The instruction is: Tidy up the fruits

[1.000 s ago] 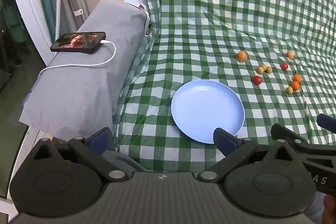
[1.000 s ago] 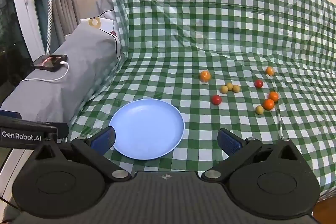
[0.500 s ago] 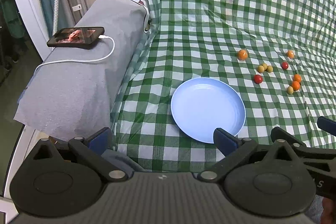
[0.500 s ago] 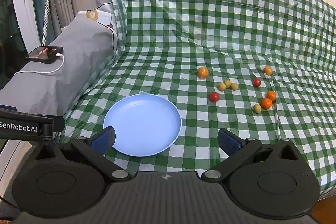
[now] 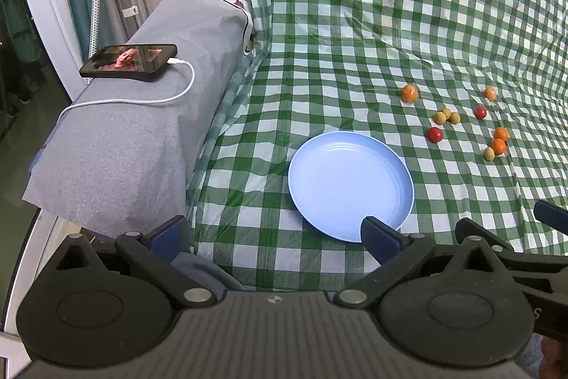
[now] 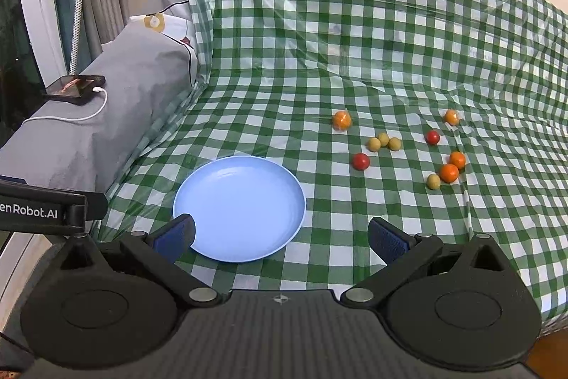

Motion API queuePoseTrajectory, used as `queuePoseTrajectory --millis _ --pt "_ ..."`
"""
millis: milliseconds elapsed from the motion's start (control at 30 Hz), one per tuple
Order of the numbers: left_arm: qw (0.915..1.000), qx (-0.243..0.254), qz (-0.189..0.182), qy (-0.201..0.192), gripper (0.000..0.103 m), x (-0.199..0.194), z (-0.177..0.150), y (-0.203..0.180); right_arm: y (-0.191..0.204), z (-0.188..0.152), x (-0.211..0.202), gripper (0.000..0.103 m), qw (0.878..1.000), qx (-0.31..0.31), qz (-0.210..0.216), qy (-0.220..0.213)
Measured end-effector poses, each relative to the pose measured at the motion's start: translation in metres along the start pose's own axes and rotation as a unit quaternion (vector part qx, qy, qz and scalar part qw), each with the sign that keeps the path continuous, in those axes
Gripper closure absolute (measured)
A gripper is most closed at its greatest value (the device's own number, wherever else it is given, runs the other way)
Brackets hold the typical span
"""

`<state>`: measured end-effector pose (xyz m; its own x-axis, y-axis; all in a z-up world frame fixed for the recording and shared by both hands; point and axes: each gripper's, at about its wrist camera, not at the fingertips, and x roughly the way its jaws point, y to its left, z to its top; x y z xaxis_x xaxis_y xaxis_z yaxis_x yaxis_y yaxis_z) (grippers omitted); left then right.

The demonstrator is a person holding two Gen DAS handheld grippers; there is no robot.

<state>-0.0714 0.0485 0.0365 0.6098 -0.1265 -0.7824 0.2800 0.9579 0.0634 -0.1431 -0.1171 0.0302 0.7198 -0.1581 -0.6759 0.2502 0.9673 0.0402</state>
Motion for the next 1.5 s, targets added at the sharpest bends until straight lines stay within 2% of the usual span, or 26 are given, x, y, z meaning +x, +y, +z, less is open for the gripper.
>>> queuePoseTrajectory --millis 233,433,533,600,800,1067,1500 --pt "1.0 0.001 -0.001 0.001 0.0 0.0 0.0 -0.001 -0.001 0.003 0.001 0.001 1.0 -0.004 -0.014 0.023" --pt "1.0 0.0 -0.002 0.001 0.0 0.001 0.0 -0.001 -0.004 0.002 0.0 0.001 1.0 -0.002 0.007 0.017" --pt "1.0 0.002 -0.003 0.003 0.0 0.001 0.0 -0.002 -0.008 0.006 0.002 0.001 0.999 -0.001 0.032 0.038" --pt "1.0 0.004 -0.003 0.004 0.0 0.002 0.0 -0.002 -0.008 0.005 0.002 0.001 0.999 0.001 0.033 0.039" --pt "0.9999 0.008 -0.002 0.009 0.0 0.006 0.001 -0.004 -0.004 -0.003 0.003 0.001 1.0 0.013 -0.011 0.012" --pt "0.9996 0.021 0.0 0.02 0.0 0.014 0.005 -0.014 -0.02 0.001 0.014 0.001 0.999 0.03 -0.015 0.02" --pt "0.9968 0.062 -0.007 0.049 0.0 0.052 0.027 -0.066 -0.094 -0.009 0.039 0.001 0.991 0.104 -0.082 0.034"
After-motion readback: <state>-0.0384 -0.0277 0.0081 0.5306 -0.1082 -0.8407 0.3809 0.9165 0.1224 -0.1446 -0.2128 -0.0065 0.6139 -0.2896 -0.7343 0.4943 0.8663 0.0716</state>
